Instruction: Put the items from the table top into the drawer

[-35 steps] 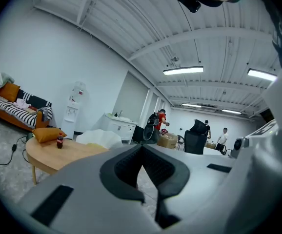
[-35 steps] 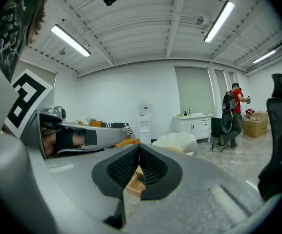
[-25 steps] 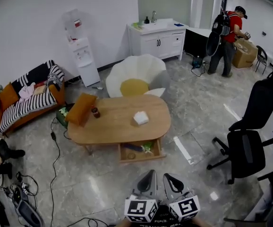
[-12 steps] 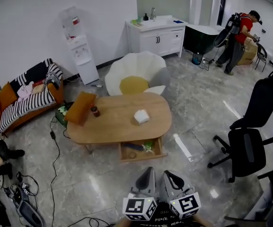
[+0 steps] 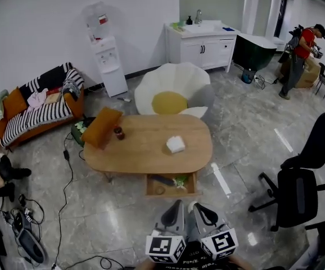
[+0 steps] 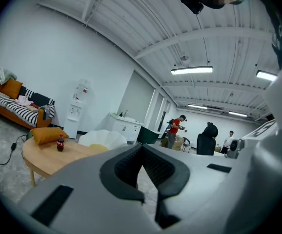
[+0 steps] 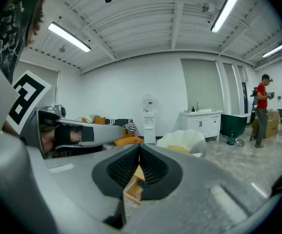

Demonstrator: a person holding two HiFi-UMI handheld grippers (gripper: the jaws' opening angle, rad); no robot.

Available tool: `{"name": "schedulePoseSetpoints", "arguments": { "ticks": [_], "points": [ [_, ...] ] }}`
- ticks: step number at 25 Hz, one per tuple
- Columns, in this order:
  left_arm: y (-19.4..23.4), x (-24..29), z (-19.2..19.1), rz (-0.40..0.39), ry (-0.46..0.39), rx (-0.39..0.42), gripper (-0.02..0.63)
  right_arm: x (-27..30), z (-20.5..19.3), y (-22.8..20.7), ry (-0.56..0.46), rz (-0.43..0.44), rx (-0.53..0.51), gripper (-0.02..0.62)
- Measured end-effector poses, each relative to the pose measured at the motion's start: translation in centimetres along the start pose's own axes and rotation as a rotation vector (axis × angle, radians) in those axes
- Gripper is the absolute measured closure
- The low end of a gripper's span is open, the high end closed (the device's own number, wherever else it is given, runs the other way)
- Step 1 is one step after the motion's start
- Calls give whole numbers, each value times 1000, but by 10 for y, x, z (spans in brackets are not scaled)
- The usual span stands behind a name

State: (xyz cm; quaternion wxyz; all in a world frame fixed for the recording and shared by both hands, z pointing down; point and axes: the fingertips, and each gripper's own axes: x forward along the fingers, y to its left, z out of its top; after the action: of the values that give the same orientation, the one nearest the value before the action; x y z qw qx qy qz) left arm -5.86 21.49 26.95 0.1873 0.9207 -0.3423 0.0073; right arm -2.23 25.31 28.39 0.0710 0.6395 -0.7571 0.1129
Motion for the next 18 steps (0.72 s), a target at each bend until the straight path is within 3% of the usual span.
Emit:
{"name": "schedulePoseSetpoints", "arguments": {
  "ticks": [18],
  "points": [
    [45,105,10,77,97,-87,597,95,22,-70,53,128,-2,598]
  ]
}}
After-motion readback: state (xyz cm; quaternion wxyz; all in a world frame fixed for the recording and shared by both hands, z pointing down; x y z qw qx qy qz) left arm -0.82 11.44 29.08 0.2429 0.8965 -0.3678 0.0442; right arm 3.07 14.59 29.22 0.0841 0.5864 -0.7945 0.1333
